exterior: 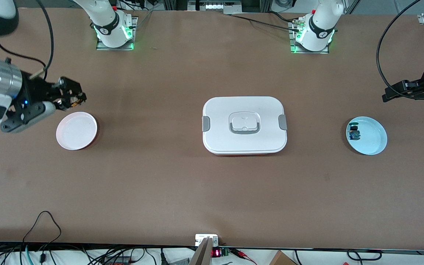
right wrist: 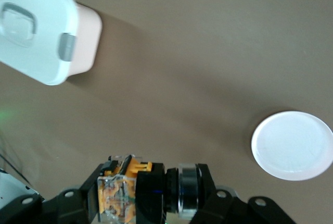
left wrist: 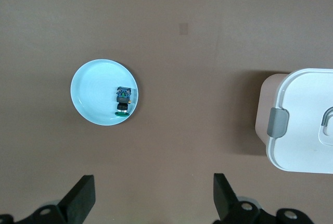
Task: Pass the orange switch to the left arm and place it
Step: 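Lift the orange switch with the right gripper away from the dish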
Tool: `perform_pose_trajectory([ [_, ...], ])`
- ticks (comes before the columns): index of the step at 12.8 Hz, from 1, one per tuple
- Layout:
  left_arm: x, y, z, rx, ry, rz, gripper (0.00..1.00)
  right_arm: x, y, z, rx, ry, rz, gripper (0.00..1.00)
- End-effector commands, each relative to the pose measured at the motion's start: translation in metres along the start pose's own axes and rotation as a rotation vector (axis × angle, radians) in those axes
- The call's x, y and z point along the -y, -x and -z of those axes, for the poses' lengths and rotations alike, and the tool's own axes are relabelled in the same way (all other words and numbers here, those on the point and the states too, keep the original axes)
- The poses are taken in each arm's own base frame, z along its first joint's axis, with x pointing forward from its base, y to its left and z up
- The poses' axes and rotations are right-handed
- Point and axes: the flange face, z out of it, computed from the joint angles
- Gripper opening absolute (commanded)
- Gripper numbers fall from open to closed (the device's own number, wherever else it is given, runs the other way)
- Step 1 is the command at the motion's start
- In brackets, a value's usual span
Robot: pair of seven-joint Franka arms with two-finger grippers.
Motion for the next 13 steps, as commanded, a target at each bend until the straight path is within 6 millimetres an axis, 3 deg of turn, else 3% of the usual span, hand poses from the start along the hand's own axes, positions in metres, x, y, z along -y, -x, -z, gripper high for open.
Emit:
perform_pose_trajectory([
  [1,-0.003,-0.002,0.004,0.008,0.016,0.002,1.0,0.059,0.002,0.014,-0.042,-0.021,0.15,0.05],
  [4,-0.008,-0.004,0.002,0.012,0.015,-0.013,1.0,0.136,-0.007,0.04,-0.186,-0.076,0.377,0.03],
  [6,-0.019,-0.004,-0.001,0.016,0.011,-0.037,1.0,0.193,-0.011,0.04,-0.256,-0.106,0.477,0.02],
  [7,-0.025,-0.007,-0.005,0.02,0.012,-0.05,1.0,0.208,-0.015,0.039,-0.289,-0.121,0.51,0.02],
  [9,-0.046,-0.022,-0.039,0.082,0.002,-0.076,1.0,0.228,-0.019,0.04,-0.357,-0.229,0.641,0.02],
  [10,-0.053,-0.03,-0.061,0.123,-0.007,-0.082,1.0,0.229,-0.023,0.037,-0.375,-0.274,0.681,0.01],
  [13,-0.055,-0.03,-0.067,0.157,0.037,-0.085,1.0,0.25,-0.037,0.025,-0.483,-0.413,0.864,0.01],
])
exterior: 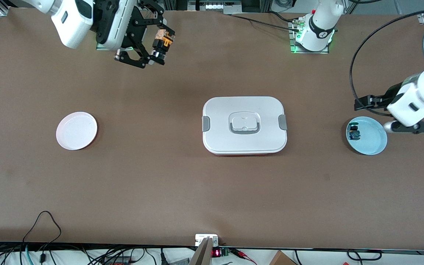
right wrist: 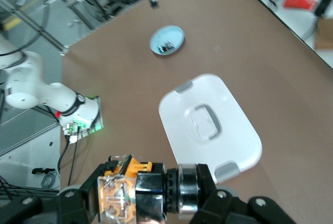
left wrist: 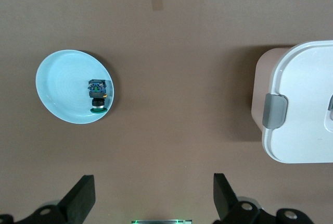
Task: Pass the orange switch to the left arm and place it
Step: 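Carry the switch over the box while the left gripper reaches toward it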
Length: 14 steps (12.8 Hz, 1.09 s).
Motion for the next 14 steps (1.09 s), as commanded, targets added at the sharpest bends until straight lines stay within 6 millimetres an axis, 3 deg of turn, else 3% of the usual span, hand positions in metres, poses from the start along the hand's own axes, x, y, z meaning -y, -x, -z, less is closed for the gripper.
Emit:
perform_pose_trajectory([
  [1,-0.001,0.001,0.001,0.037,0.072,-0.001,1.0,0.004,-0.017,-0.011,-0.12,-0.081,0.103,0.01],
  [2,-0.005,-0.012,-0.028,0.104,0.074,-0.008,1.0,0.008,-0.02,-0.015,-0.132,-0.084,0.117,0.0],
  [3,-0.005,-0.012,-0.034,0.149,0.096,-0.009,1.0,0.01,-0.026,-0.028,-0.149,-0.088,0.148,0.0],
  [4,-0.009,-0.013,-0.039,0.173,0.156,-0.009,1.0,0.002,-0.028,-0.041,-0.174,-0.1,0.162,0.0],
  [7,0.001,-0.013,-0.049,0.261,0.355,0.013,1.0,-0.02,-0.03,-0.084,-0.216,-0.124,0.254,0.0],
  [9,0.025,-0.022,-0.065,0.339,0.597,0.052,1.0,-0.035,-0.025,-0.121,-0.252,-0.101,0.272,0.0],
  [11,0.051,-0.031,-0.09,0.471,0.957,0.061,1.0,-0.046,-0.024,-0.149,-0.342,-0.12,0.291,0.0],
  [13,0.055,-0.032,-0.082,0.488,1.162,0.029,1.0,-0.059,-0.02,-0.176,-0.42,-0.122,0.28,0.0],
  [14,0.046,-0.035,-0.075,0.481,1.262,0.007,1.0,-0.058,-0.02,-0.184,-0.472,-0.127,0.265,0.0],
])
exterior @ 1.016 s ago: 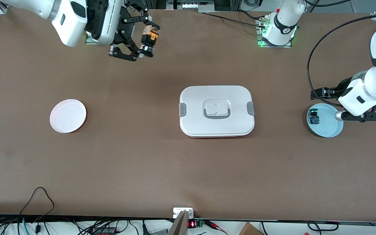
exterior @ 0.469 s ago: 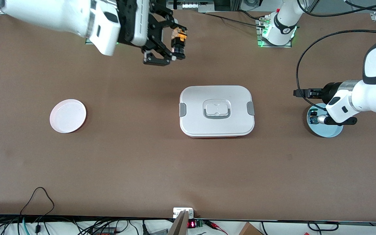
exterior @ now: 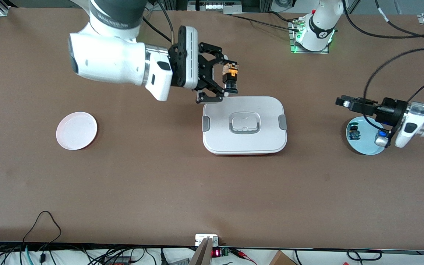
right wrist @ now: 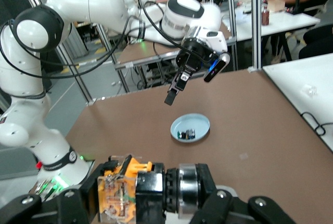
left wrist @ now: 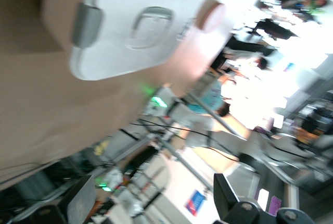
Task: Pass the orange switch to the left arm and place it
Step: 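Carry the switch over the box while the left gripper reaches toward it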
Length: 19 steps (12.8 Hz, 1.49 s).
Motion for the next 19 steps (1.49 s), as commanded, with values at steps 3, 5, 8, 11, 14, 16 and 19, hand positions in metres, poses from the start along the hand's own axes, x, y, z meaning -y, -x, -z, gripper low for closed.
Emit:
perform_pose_trajectory([
  [3,-0.041,-0.011,-0.039,0.048,0.264,-0.272,1.0,0.004,0.013,-0.03,-0.216,0.012,-0.02,0.0],
  [5,-0.053,-0.017,-0.062,0.03,0.277,-0.466,1.0,0.004,0.028,-0.042,-0.314,0.032,-0.03,0.0],
  [8,-0.082,-0.013,-0.093,0.032,0.316,-0.627,1.0,0.009,0.054,-0.063,-0.442,0.032,-0.018,0.0],
  [11,-0.129,0.026,-0.142,-0.066,0.254,-0.623,1.0,0.012,0.066,-0.072,-0.427,0.024,-0.029,0.0],
  [14,-0.138,0.033,-0.184,-0.116,0.228,-0.509,1.0,0.018,0.07,-0.081,-0.415,0.02,-0.024,0.0],
  [16,-0.141,0.033,-0.189,-0.123,0.227,-0.369,1.0,0.017,0.069,-0.08,-0.416,0.025,-0.017,0.0],
  [19,-0.129,0.027,-0.197,-0.117,0.218,-0.295,1.0,0.018,0.068,-0.08,-0.418,0.026,-0.014,0.0],
])
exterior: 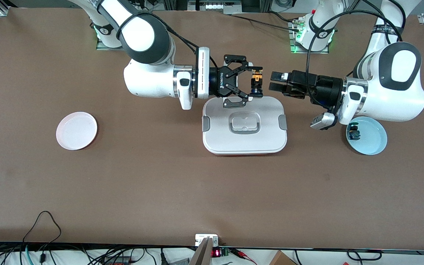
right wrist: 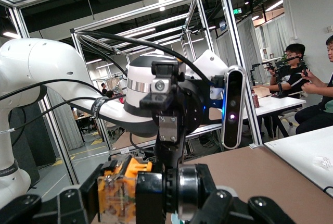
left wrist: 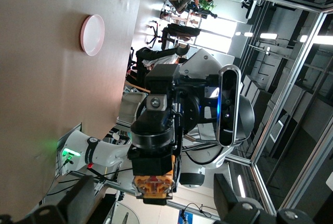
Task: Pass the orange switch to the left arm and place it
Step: 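Close the left gripper on the orange switch held by the right gripper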
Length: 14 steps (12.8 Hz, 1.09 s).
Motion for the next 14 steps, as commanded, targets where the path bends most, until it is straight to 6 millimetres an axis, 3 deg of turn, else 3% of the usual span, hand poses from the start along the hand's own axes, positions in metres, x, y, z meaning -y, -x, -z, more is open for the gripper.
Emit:
perform_pose_trajectory([
  [1,0.01,0.006,-0.01,-0.036,-0.01,0.074,1.0,0.004,-0.003,0.001,-0.012,0.018,0.017,0.0],
  [3,0.003,0.014,-0.032,-0.064,-0.036,0.107,1.0,0.004,-0.003,0.001,-0.011,0.017,0.02,0.0],
  [7,-0.001,0.015,-0.036,-0.062,-0.036,0.128,0.99,0.004,-0.003,0.001,-0.011,0.017,0.023,0.0],
  [9,-0.002,0.015,-0.035,-0.063,-0.034,0.127,0.74,0.005,-0.004,0.001,-0.01,0.017,0.029,0.0],
  [10,-0.002,0.015,-0.035,-0.065,-0.036,0.126,0.56,0.005,-0.004,0.001,-0.01,0.017,0.032,0.0],
  [13,-0.003,0.015,-0.034,-0.064,-0.035,0.121,0.35,0.004,-0.004,0.003,-0.004,0.03,0.04,0.0],
  [14,-0.003,0.015,-0.033,-0.065,-0.034,0.12,0.21,0.004,-0.004,0.003,-0.004,0.03,0.043,0.0],
])
